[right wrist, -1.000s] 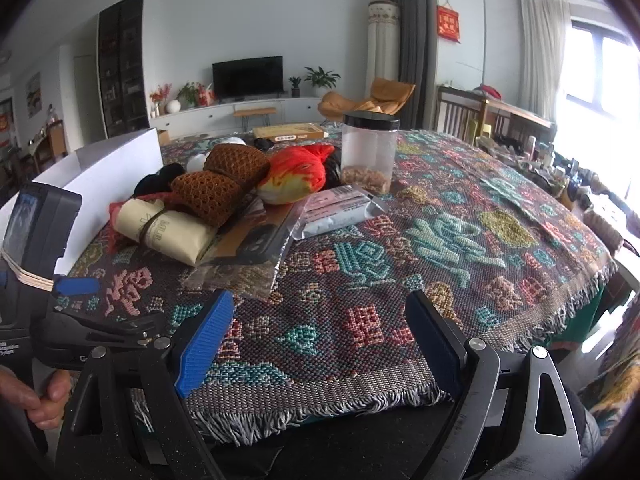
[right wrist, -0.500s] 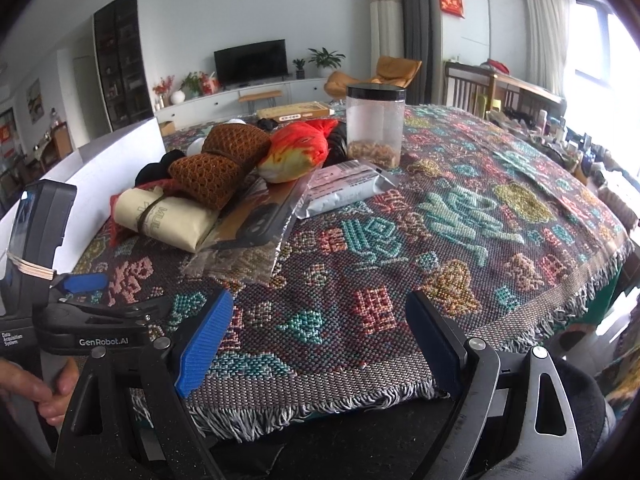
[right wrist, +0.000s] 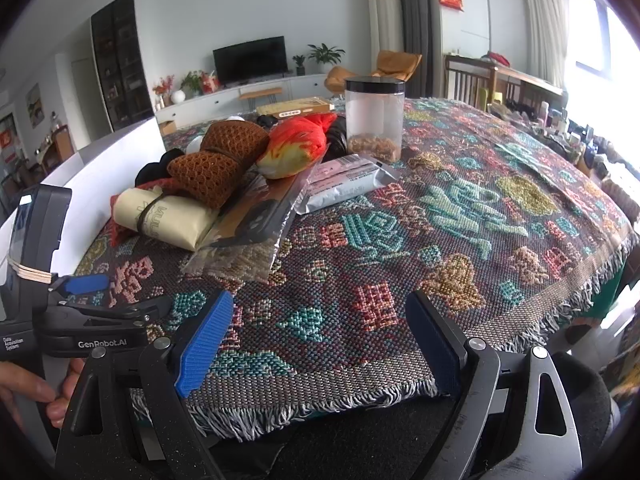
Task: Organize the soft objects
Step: 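Move the left gripper toward the beige rolled towel tied with cord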
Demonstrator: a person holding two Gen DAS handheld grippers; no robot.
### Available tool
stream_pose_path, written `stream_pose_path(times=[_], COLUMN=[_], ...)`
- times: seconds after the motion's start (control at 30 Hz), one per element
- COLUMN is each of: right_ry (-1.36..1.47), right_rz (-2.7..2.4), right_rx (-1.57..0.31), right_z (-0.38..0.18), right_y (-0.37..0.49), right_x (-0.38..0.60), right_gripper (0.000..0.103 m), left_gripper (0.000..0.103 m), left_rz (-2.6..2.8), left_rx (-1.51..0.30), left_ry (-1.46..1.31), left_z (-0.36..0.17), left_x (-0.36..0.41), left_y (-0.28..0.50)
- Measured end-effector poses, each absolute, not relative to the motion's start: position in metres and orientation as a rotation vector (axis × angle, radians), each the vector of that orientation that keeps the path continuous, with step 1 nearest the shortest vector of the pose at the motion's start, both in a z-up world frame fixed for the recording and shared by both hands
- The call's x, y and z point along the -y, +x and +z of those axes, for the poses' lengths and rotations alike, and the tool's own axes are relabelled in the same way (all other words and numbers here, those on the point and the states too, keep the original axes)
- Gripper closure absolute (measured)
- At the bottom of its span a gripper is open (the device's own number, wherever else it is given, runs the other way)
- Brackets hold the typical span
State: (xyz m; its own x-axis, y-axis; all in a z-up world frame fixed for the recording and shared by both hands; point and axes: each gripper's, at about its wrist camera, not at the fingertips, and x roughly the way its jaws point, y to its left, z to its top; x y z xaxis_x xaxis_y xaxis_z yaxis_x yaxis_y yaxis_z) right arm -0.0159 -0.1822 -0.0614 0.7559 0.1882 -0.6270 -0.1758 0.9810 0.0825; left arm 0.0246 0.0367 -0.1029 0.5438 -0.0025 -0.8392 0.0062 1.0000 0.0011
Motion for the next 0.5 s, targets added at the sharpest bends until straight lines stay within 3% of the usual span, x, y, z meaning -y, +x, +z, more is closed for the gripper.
stream_pose_path(times=[0.5], right_ry=[0.04], right_rz=[0.202], right_rx=[-0.698], right_z=[-0.0637], right_y=[-0.0132], right_x=[0.1857], right_gripper=[0.013], left_gripper=[0.0], left_rz=[-0.013], left_rx=[-0.978], left_ry=[0.009], left_z=[-0.1029], left_x=[-0.0371], left_y=[0.0204])
